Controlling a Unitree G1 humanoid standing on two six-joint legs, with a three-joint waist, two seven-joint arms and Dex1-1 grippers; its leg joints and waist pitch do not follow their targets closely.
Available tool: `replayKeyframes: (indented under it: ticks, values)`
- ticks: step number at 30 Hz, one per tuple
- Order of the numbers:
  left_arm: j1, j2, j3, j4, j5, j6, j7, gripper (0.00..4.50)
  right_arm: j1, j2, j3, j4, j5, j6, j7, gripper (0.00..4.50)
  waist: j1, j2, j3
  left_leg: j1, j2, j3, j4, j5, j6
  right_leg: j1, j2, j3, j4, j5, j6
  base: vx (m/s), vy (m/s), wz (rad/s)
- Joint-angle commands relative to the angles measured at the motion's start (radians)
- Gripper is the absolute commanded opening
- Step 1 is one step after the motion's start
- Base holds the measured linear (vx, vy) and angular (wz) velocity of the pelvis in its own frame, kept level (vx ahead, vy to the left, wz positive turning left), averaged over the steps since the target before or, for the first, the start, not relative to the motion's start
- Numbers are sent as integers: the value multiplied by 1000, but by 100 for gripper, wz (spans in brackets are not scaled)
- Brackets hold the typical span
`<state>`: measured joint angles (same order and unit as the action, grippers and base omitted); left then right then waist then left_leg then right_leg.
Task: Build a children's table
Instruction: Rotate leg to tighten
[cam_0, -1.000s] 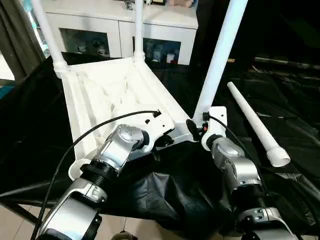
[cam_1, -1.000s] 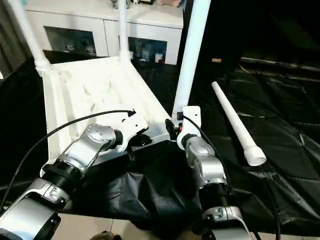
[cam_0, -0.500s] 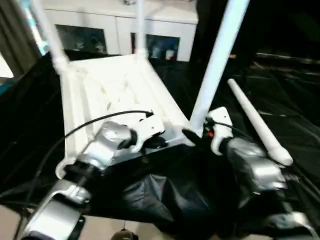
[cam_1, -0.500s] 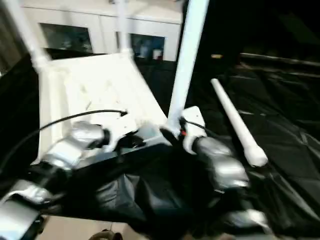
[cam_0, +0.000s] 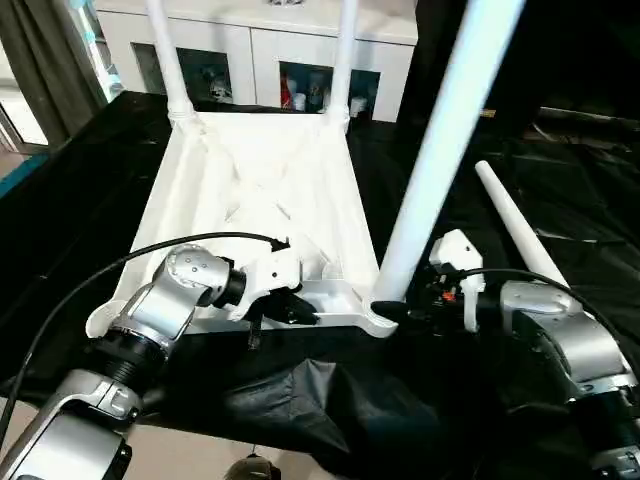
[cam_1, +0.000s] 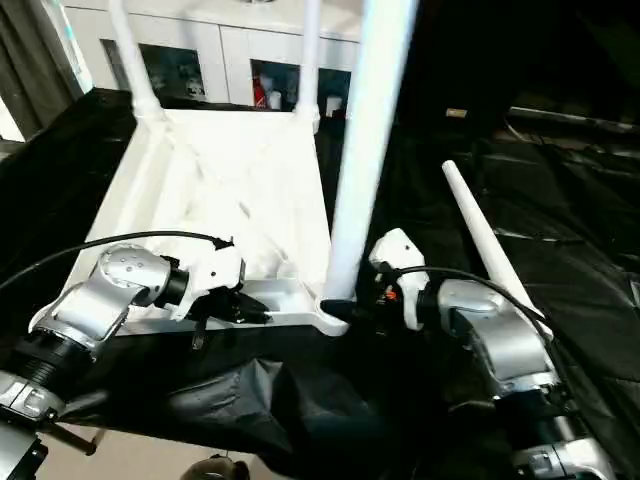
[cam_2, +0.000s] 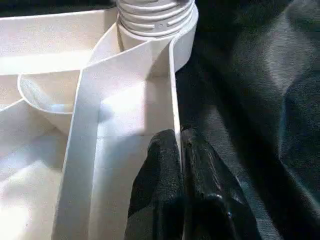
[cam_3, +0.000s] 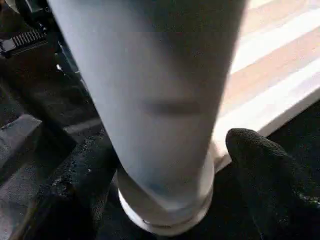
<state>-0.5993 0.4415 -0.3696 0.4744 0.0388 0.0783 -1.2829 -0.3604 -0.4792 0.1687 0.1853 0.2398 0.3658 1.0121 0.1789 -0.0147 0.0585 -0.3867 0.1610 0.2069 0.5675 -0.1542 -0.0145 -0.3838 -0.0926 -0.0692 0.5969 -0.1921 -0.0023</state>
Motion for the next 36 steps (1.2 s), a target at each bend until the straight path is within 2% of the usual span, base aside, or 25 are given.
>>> replayKeyframes:
  ticks: [1, 9, 10, 11, 15, 16, 20, 21, 23, 25, 29, 31, 32, 33, 34, 35, 36]
  values:
    - [0, -15, -32, -14, 2, -27, -33, 0, -18, -7, 28, 19, -28, -19, 16, 369, -5, 1, -64, 40, 85, -42, -75, -337, -45, 22, -88, 52, -66, -234, -204, 0, 0, 0]
    - [-5, -20, -30, -7, 3, -29, -24, 0, -21, -2, 52, 37, -50, -42, 26, 369, 2, 0, -67, 35, 84, -40, -69, -275, -18, 26, -85, 50, -55, -149, -216, 0, 0, 0]
    - [-6, -19, -30, -3, 5, -32, -21, 0, -23, -1, 51, 43, -50, -45, 24, 344, 5, 0, -69, 35, 84, -40, -68, -273, -16, 27, -85, 49, -55, -147, -217, 0, 0, 0]
    - [-7, -16, -29, -2, 6, -34, -20, 0, -26, 3, 49, 49, -49, -49, 21, 344, 5, 0, -69, 35, 84, -40, -68, -271, -16, 27, -85, 49, -55, -145, -217, 0, 0, 0]
    - [-4, -8, -26, -6, 5, -34, -24, 0, -28, 11, 42, 48, -39, -47, 25, 330, 8, 1, -69, 34, 83, -40, -67, -275, -16, 28, -85, 49, -55, -154, -218, 0, 0, 0]
    - [-4, -7, -26, -6, 4, -34, -25, 0, -27, 10, 41, 45, -38, -46, 27, 304, 8, 2, -69, 35, 84, -40, -67, -276, -18, 27, -85, 49, -55, -156, -217, 0, 0, 0]
    - [0, -4, -26, -7, 4, -32, -29, 0, -16, 6, 38, 34, -33, -41, 39, 286, 9, 3, -68, 35, 84, -40, -67, -280, -19, 26, -83, 50, -54, -153, -218, 0, 0, 0]
    - [0, -5, -27, -7, 4, -30, -30, 0, -13, 5, 37, 32, -31, -39, 41, 281, 10, 6, -69, 36, 84, -41, -67, -284, -21, 26, -84, 50, -54, -157, -218, 0, 0, 0]
    - [2, -7, -28, -9, 4, -28, -29, 0, -8, 4, 36, 31, -29, -40, 43, 279, 10, 4, -68, 36, 84, -41, -67, -290, -24, 26, -83, 50, -55, -157, -218, 0, 0, 0]
    - [3, -10, -28, -10, 2, -23, -29, 0, 0, 3, 36, 29, -25, -41, 46, 278, 11, 9, -68, 37, 84, -41, -68, -301, -28, 25, -83, 50, -56, -156, -217, 0, 0, 0]
    - [-1, -13, -32, 6, 18, 1, -8, 0, 18, 29, 17, 33, -17, -43, 7, 277, 10, 11, -65, 39, 84, -42, -70, -320, -35, 24, -82, 50, -56, -157, -219, 0, 0, 0]
    - [-25, -44, -11, 56, 37, 27, 83, 0, 6, 99, -27, 100, -35, -45, -136, 277, 4, 8, -60, 37, 82, -43, -74, -348, -46, 22, -85, 52, -61, -200, -215, 0, 0, 0]
    - [-30, -52, -5, 64, 37, 40, 100, 0, 2, 114, -34, 118, -41, -42, -169, 277, 2, 9, -58, 43, 80, -46, -76, -385, -60, 18, -89, 52, -69, -268, -207, 0, 0, 0]
    - [-31, -54, -4, 66, 37, 43, 104, 0, 2, 117, -36, 122, -42, -42, -176, 277, -1, 6, -57, 44, 79, -46, -75, -398, -66, 17, -90, 53, -73, -299, -200, 0, 0, 0]
    - [-59, -95, 6, 103, 55, 77, 187, 0, -21, 194, -72, 196, -60, -31, -334, 277, -6, 3, -55, 44, 79, -50, -76, -418, -70, 15, -95, 54, -78, -361, -185, 0, 0, 0]
    - [-63, -100, 6, 109, 58, 81, 198, 0, -24, 206, -78, 206, -60, -28, -356, 277, -11, 4, -52, 46, 79, -51, -77, -430, -77, 11, -97, 54, -83, -397, -179, 0, 0, 0]
    - [-80, -127, 7, 132, 72, 95, 248, 0, -41, 256, -107, 249, -61, -18, -454, 277, -22, 6, -50, 48, 78, -58, -79, -469, -94, 8, -97, 51, -88, -472, -163, -52, -3, -4]
